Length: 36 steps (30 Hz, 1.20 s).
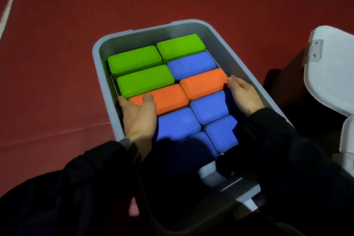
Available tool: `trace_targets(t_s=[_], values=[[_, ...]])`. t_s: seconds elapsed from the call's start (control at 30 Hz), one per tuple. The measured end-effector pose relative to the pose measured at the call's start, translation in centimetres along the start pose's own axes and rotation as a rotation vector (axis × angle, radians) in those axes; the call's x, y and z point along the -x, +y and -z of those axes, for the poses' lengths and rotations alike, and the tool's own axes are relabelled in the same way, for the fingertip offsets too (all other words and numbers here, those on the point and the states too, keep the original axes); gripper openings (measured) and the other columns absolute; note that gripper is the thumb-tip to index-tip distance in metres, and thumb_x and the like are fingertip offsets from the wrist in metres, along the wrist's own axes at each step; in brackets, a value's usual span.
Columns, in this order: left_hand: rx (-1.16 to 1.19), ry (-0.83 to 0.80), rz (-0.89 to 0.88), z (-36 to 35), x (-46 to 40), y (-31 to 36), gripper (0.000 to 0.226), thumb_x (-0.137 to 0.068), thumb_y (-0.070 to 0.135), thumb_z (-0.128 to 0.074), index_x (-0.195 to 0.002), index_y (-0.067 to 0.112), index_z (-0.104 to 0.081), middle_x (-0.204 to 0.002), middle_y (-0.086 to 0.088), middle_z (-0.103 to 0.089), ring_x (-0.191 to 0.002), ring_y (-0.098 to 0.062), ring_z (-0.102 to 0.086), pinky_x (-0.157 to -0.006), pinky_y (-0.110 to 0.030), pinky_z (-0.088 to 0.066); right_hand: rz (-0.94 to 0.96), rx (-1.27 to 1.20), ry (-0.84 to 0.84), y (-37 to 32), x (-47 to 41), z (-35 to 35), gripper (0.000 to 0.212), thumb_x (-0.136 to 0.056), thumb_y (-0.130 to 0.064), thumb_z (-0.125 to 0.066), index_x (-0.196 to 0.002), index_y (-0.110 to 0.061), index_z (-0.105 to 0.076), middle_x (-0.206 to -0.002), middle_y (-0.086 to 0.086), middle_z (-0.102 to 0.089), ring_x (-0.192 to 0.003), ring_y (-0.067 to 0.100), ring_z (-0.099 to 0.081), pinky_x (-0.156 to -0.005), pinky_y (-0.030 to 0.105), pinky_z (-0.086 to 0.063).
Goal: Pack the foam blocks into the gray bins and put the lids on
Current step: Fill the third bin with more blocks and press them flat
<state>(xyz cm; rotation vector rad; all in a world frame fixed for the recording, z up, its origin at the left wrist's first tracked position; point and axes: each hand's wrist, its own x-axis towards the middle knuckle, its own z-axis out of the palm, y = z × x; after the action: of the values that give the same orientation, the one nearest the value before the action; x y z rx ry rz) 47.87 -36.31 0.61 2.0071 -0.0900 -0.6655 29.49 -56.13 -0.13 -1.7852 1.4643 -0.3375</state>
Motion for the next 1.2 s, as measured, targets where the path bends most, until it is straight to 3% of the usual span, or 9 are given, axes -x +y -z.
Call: trace_targets(t_s=[0.17, 0.33, 0.43, 0.5, 0.57, 0.7, 0.87, 1.03, 1.2], values=[[-0.012, -0.079, -0.026, -0.5, 0.5, 0.6, 0.114, -0.073, 0.069, -0.041, -0.162, 0.009, 0.000, -0.171, -0.004, -0.002, -0.156, -0.019, -0.008, -0.125, -0.037, -0.009, -0.032, 0.334, -0.001, -0.9, 0.7, -1.1, 0.060, -0.101, -0.063, -0.033, -0.157, -0.045, -0.030, -0.155, 0.006, -0.050, -0.138, 0.038, -0.048, -0.113, 0.046, -0.036], [-0.056, -0.122, -0.076, 0.2, 1.1, 1.3, 0.099, -0.095, 0.062, -0.049, -0.162, 0.011, 0.005, -0.170, -0.009, 0.009, -0.157, -0.026, 0.001, -0.124, -0.041, -0.004, 0.025, 0.327, -0.056, -1.0, 1.5, -1.0, 0.078, -0.095, -0.072, -0.040, -0.161, -0.034, -0.024, -0.157, 0.005, -0.047, -0.140, 0.035, -0.048, -0.111, 0.044, -0.038], [-0.391, -0.188, -0.449, 0.9, 3.5, 1.3, 0.107, -0.088, 0.066, -0.055, -0.161, 0.024, 0.009, -0.169, -0.007, 0.016, -0.156, -0.027, 0.012, -0.124, -0.049, 0.003, 0.076, 0.030, -0.064, -1.1, 1.9, 0.4, 0.075, -0.099, -0.056, -0.055, -0.159, -0.018, -0.034, -0.158, 0.003, -0.044, -0.144, 0.023, -0.044, -0.116, 0.030, -0.032], [-0.826, -0.423, -0.846, 1.1, 5.3, 0.0, 0.117, -0.076, 0.084, -0.049, -0.158, 0.033, 0.018, -0.168, 0.000, 0.024, -0.154, -0.027, 0.021, -0.120, -0.065, 0.009, 0.073, 0.019, -0.054, -0.6, 2.5, 1.6, 0.069, -0.101, -0.049, -0.057, -0.156, -0.013, -0.039, -0.157, 0.004, -0.046, -0.143, 0.021, -0.045, -0.115, 0.029, -0.032], [-1.194, -0.575, -1.061, 1.5, 6.0, -1.9, 0.123, -0.071, 0.094, -0.043, -0.154, 0.037, 0.026, -0.164, 0.001, 0.033, -0.151, -0.031, 0.029, -0.110, -0.077, 0.011, 0.042, 0.087, -0.052, 0.5, 3.4, 2.4, 0.067, -0.100, -0.054, -0.056, -0.152, -0.014, -0.046, -0.154, 0.004, -0.050, -0.140, 0.022, -0.048, -0.115, 0.033, -0.035], [-1.347, -0.609, -0.881, 1.3, 4.9, -3.9, 0.120, -0.071, 0.098, -0.033, -0.152, 0.037, 0.030, -0.160, -0.004, 0.039, -0.149, -0.035, 0.032, -0.104, -0.082, 0.014, -0.034, 0.086, -0.059, 1.7, 4.8, 2.2, 0.062, -0.097, -0.059, -0.052, -0.143, -0.017, -0.058, -0.145, 0.005, -0.060, -0.130, 0.024, -0.056, -0.112, 0.037, -0.040], [-1.461, -0.493, -1.071, 0.6, 5.1, -4.8, 0.111, -0.072, 0.088, 0.003, -0.158, 0.020, 0.018, -0.166, -0.020, 0.020, -0.149, -0.055, 0.012, -0.103, -0.086, -0.001, -0.017, 0.193, -0.055, 1.6, 5.6, 1.5, 0.073, -0.087, -0.070, -0.043, -0.146, -0.028, -0.053, -0.143, 0.003, -0.062, -0.129, 0.031, -0.057, -0.110, 0.045, -0.043], [-1.417, -0.527, -1.027, 0.8, 5.3, -4.3, 0.112, -0.080, 0.091, -0.023, -0.157, 0.024, 0.021, -0.165, -0.013, 0.027, -0.150, -0.048, 0.021, -0.107, -0.082, 0.005, 0.098, 0.227, -0.075, 1.7, 6.4, 1.4, 0.063, -0.098, -0.048, -0.059, -0.151, -0.020, -0.044, -0.147, 0.006, -0.056, -0.132, 0.030, -0.055, -0.100, 0.030, -0.040], [-1.327, -0.545, -1.048, 1.1, 5.2, -3.7, 0.119, -0.071, 0.101, -0.021, -0.157, 0.031, 0.023, -0.166, -0.004, 0.027, -0.152, -0.034, 0.025, -0.109, -0.079, 0.008, 0.388, 0.203, 0.104, 1.3, 6.7, 1.0, 0.051, -0.095, -0.028, -0.060, -0.145, -0.020, -0.053, -0.150, 0.005, -0.052, -0.143, 0.019, -0.044, -0.109, 0.025, -0.031]])
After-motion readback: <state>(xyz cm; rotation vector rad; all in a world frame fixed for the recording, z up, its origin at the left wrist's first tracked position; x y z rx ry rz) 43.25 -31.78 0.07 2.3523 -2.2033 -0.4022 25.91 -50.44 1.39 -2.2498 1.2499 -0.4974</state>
